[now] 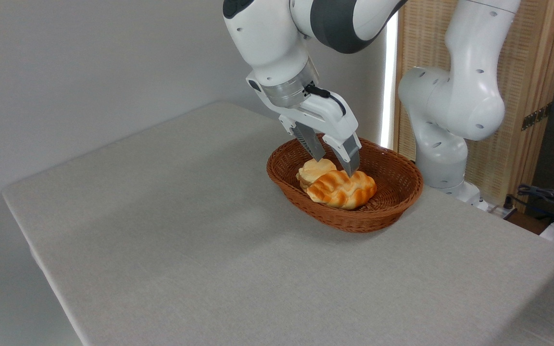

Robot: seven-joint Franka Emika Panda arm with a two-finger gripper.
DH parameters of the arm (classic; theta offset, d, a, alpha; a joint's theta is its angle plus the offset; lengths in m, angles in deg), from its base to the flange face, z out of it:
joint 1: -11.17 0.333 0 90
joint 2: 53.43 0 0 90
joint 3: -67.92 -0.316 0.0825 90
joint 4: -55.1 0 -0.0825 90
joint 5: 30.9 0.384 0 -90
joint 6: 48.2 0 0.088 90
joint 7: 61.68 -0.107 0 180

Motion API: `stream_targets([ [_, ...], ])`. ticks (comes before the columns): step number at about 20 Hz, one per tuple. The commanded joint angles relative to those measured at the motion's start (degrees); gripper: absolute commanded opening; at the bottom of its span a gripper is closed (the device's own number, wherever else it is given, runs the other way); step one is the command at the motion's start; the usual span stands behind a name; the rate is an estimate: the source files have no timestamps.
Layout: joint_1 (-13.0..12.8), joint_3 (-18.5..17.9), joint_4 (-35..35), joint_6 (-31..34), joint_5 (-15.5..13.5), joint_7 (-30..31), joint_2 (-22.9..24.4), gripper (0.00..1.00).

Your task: Put bread into the basket

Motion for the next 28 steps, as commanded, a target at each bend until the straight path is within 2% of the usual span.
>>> stream_targets([
  [1, -0.5, -0.4, -0.2, 0.2, -0.4, -0.9, 0.4, 1.0],
  [7, -0.7, 0.2, -5.8, -4.4, -1.3, -0.8, 0.0, 1.0],
  [13, -0.7, 1.5, -10.7, -15.4, -2.1, -0.7, -2.0, 1.0],
  [18, -0.7, 1.5, -16.0, -21.6, -2.1, -0.7, -7.5, 1.0],
  [23, -0.7, 1.1, -21.6, -22.2, -2.1, -0.7, -13.6, 1.0],
  [27, -0.4, 0.7, -21.9, -22.2, -2.3, -0.8, -14.3, 1.0],
  [28, -0.1, 0.6, -21.9, -22.3, -3.2, -0.8, -14.3, 1.0],
])
